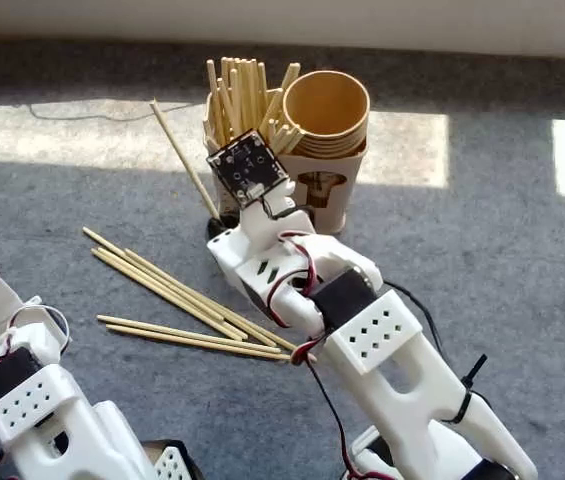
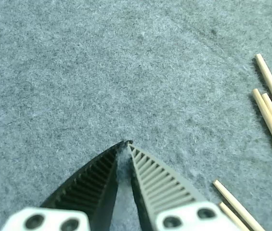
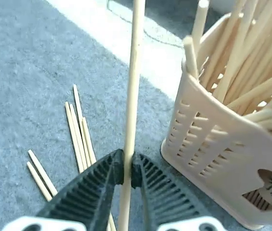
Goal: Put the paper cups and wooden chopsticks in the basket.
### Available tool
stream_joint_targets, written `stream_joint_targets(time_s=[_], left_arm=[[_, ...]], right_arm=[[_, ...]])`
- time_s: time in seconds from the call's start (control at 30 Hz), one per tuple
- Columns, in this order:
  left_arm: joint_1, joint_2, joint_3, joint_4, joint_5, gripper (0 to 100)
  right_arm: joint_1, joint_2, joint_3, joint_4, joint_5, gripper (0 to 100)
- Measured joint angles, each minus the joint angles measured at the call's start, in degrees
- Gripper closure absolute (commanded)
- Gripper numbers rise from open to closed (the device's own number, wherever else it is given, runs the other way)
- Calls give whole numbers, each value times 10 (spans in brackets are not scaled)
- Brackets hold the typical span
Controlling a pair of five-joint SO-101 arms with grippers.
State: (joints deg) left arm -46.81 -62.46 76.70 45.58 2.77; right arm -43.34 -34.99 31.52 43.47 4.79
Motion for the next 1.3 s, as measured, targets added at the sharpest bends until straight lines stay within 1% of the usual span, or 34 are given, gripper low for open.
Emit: stream_joint_targets(time_s=[0.3, 0.4, 0.5, 0.7, 1.03, 1.13, 1.3], left_arm=[[0, 0, 0, 0, 0, 995], [0, 0, 0, 0, 0, 995], [0, 0, 0, 0, 0, 995], [0, 0, 0, 0, 0, 995], [0, 0, 0, 0, 0, 995], [0, 0, 0, 0, 0, 995], [0, 0, 0, 0, 0, 995]], right_arm=[[11, -1, -110, -3, 0, 993], [33, -3, -140, -40, 0, 993], [60, -32, -142, -102, 0, 993], [85, -85, -69, -267, 0, 993], [88, -87, 66, -556, 0, 993], [89, -57, 84, -611, 0, 993], [113, 48, 85, -682, 0, 993]])
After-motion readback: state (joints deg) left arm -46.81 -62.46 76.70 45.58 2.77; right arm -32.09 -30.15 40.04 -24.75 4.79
